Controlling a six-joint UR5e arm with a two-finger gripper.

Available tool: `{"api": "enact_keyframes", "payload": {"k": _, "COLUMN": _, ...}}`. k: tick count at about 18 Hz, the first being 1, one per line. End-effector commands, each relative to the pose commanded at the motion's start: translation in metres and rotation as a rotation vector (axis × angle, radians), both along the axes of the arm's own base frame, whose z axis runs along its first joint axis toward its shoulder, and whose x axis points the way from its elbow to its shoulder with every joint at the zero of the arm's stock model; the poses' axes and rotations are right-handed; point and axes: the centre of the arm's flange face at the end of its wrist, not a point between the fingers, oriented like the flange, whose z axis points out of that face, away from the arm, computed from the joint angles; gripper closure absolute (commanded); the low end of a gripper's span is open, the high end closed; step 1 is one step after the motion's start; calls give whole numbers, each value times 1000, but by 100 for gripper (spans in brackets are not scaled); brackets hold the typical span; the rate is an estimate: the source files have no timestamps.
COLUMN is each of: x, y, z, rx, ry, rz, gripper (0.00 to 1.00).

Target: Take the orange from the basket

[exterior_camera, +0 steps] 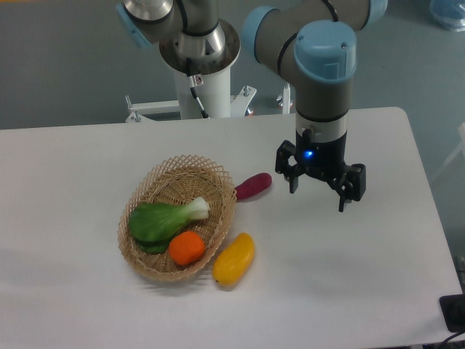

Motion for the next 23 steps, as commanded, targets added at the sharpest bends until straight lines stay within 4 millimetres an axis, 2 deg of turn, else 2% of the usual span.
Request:
{"api": "enact_keyframes", "payload": {"k": 4, "x": 35, "y": 26, "z": -22, "rx": 14, "ry": -30, "rz": 47, "gripper": 0}}
{"api": "enact_keyframes", "payload": {"k": 7, "x": 60, "y": 39, "z": -39, "rx": 4, "ry": -41, "rz": 7, "gripper": 0}}
{"api": "enact_keyframes", "payload": {"k": 11, "x": 104, "y": 63, "z": -72, "rx": -41, "ry": -76, "rz": -86, "gripper": 0}}
{"api": "enact_keyframes", "payload": {"k": 14, "x": 121, "y": 70, "z": -91, "rx": -73, "ry": -74, "rz": -202, "gripper": 0}}
{"api": "enact_keyframes", "payload": {"k": 16, "x": 143, "y": 82, "z": -100, "rx": -92, "ry": -75, "rz": -300, "gripper": 0}}
{"api": "enact_keyframes", "payload": {"k": 19, "x": 163, "y": 96, "z": -129, "rx": -129, "ry": -106, "rz": -348, "gripper": 0}}
{"api": "enact_keyframes", "payload": {"k": 23, "x": 186, "y": 109, "z": -149, "rx": -192, "ry": -89, "rz": -423, "gripper": 0}}
